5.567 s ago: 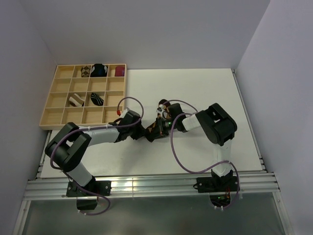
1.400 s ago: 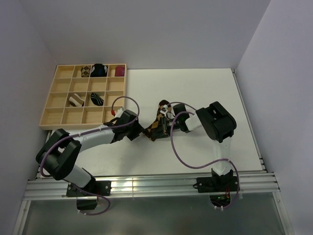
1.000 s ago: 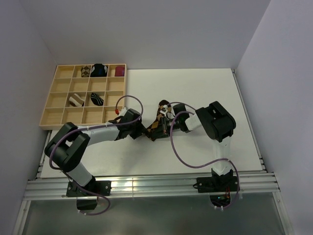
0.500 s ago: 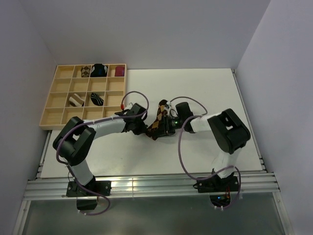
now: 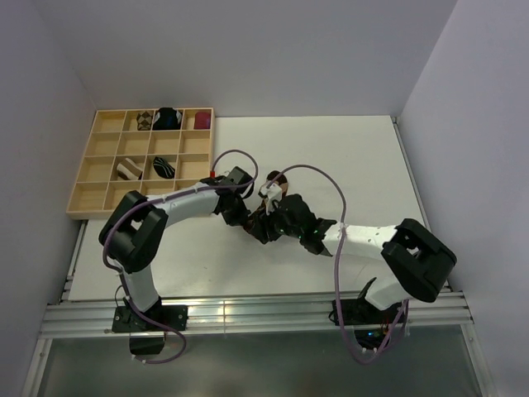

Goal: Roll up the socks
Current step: Roll the sock at the center of the board.

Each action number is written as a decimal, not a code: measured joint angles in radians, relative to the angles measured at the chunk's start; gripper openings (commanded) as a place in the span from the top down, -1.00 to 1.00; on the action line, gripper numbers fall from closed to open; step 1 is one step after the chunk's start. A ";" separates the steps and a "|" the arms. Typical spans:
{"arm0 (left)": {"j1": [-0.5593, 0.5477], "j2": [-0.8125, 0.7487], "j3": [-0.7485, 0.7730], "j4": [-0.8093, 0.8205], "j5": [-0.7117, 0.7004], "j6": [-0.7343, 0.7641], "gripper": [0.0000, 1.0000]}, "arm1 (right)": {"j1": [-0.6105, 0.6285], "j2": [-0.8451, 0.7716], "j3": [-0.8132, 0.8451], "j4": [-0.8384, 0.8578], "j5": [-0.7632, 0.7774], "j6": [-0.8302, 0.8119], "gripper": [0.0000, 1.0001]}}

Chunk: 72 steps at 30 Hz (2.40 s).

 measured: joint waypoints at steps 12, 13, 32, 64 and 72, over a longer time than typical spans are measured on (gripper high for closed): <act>0.000 0.010 0.014 -0.018 0.018 0.024 0.96 | 0.146 0.134 0.042 0.006 0.243 -0.130 -0.11; 0.000 0.010 0.014 -0.018 0.019 0.024 0.96 | 0.154 0.143 0.050 0.006 0.254 -0.137 -0.11; 0.005 0.015 0.015 -0.011 0.034 0.018 0.74 | 0.214 0.244 0.118 -0.026 0.388 -0.173 1.00; -0.026 -0.305 -0.323 0.374 -0.005 -0.142 -0.36 | -0.422 0.528 0.064 0.329 -0.779 0.506 1.00; -0.035 -0.216 -0.330 0.460 0.019 -0.146 -0.41 | -0.430 0.552 0.081 0.325 -0.809 0.533 1.00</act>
